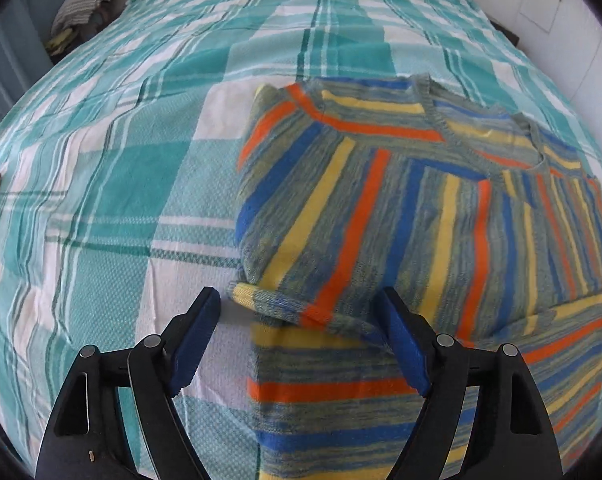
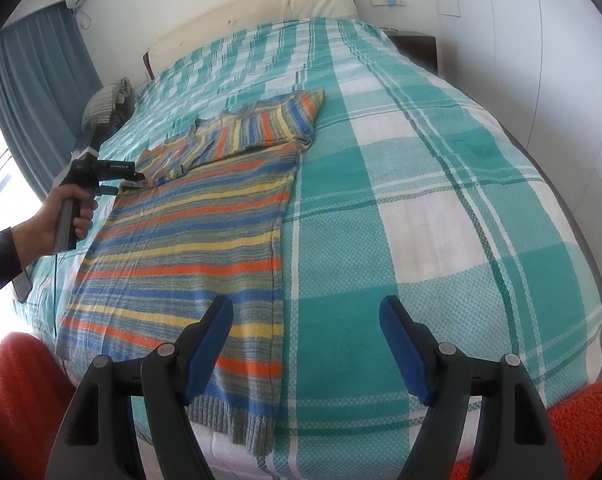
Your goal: Fold small clothes
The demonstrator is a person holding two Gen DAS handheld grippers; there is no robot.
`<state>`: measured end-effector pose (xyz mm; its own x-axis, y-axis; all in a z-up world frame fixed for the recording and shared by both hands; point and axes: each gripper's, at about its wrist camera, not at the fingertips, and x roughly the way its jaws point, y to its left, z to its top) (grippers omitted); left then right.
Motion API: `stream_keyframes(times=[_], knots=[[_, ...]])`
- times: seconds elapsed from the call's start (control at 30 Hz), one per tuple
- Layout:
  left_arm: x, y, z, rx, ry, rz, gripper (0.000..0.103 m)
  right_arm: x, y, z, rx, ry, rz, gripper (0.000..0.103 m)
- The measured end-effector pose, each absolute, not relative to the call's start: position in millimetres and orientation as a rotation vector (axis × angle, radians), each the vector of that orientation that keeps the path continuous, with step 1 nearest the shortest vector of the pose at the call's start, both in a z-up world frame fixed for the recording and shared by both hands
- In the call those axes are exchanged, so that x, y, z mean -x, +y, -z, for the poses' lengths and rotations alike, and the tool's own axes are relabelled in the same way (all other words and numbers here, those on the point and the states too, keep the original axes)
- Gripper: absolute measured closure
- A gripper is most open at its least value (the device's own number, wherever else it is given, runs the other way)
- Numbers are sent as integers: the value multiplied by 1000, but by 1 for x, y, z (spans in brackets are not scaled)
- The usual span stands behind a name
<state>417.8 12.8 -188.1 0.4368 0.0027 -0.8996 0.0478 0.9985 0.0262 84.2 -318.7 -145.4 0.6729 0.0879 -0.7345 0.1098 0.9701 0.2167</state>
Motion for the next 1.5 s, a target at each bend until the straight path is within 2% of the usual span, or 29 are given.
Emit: stream_keyframes(times=[0.1,0.23,0.37,0.57,0.7,0.8,1.03,1.17,1.33,1.4,1.5], knots=[[-392,37,171,62,1041,46,20,-81,-318,142,-246,818,28,28],[-347,68,149,123,968,68,10,-84,-313,144,-217,829,30,28],[-302,106,150,126,946,17,9,-86,-300,143,-159,835,13,28],[-251,159,178,240,942,-84,9,-84,-277,140,-49,831,-17,28],[-245,185,188,352,954,-134,9,-82,-261,135,-10,823,-46,28],[-243,190,180,335,902,-147,9,-83,-247,126,-15,811,-82,28],[-246,194,184,340,911,-159,9,-103,-199,101,-92,848,-278,28],[-248,191,182,303,897,-168,9,-141,-177,79,-284,884,-434,28],[-251,191,182,293,895,-153,9,-237,-180,46,-465,828,-504,28],[-253,190,183,283,896,-148,9,-287,-199,52,-545,809,-414,28],[-256,189,184,277,901,-145,9,-361,-221,90,-620,914,-328,31]])
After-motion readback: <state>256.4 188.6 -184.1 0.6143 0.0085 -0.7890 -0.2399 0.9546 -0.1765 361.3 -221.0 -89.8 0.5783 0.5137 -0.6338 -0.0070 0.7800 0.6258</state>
